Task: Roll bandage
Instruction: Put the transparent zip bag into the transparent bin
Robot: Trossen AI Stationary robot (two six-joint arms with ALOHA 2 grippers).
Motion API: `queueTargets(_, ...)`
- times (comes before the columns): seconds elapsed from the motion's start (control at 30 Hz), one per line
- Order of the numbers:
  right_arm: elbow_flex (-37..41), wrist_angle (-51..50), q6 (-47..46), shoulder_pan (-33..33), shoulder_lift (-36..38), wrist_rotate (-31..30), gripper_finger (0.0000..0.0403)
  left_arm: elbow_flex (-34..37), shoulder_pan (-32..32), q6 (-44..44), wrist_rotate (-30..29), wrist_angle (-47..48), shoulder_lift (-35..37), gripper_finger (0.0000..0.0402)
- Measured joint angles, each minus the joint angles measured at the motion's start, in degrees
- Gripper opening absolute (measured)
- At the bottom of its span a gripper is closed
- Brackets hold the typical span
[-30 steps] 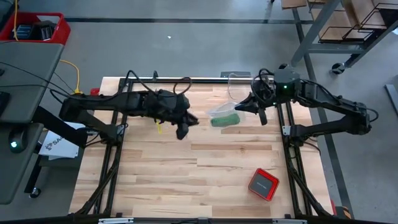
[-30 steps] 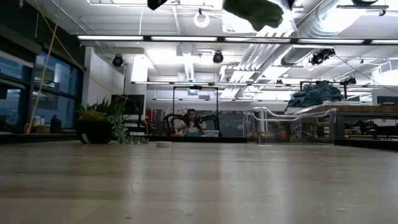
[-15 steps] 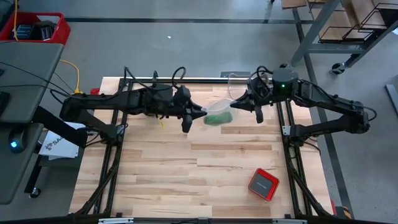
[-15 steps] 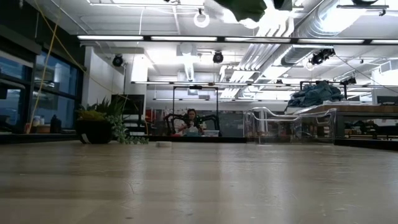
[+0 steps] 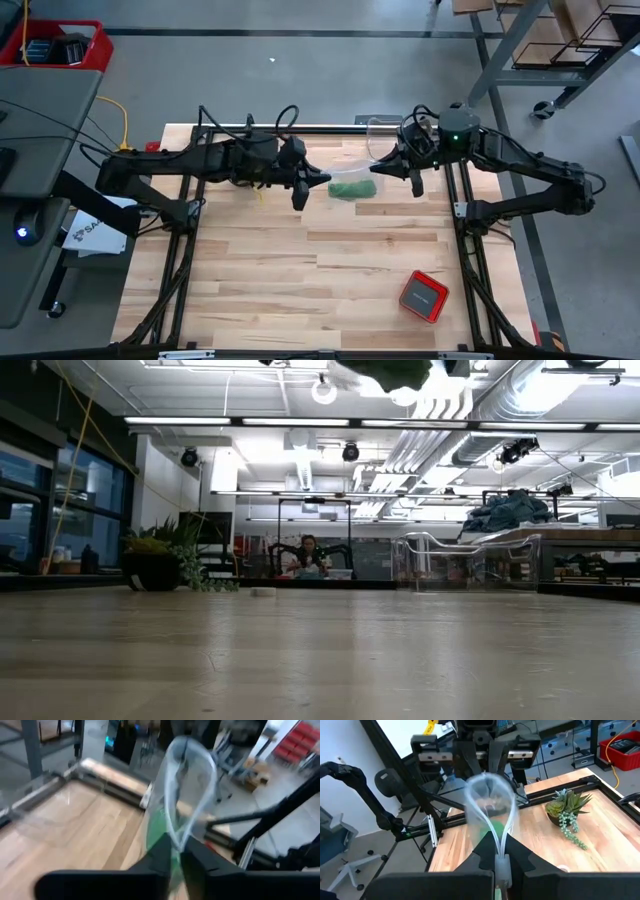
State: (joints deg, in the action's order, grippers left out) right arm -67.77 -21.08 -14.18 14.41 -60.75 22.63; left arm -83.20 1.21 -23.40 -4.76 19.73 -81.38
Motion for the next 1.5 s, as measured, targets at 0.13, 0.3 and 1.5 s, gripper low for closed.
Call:
queueTargets(0.13,0.00,-2.04,0.58,0.00,0.00,0.07,0.0000,0.00,0.00,-1.24,0.05,2.55,-0.09,0.0006)
queueTargets(0.3,0.00,-7.43,1.71,0.00,0.00,0.04,0.0000,0.00,0.00,-1.07,0.41,1.14,0.78,0.0001)
queueTargets(1.5,0.02,-26.79,5.61,12.36,-3.56,-24.17,0.0000,42.56,-13.11,-32.54,-6.97,-36.74,5.73,0.0003)
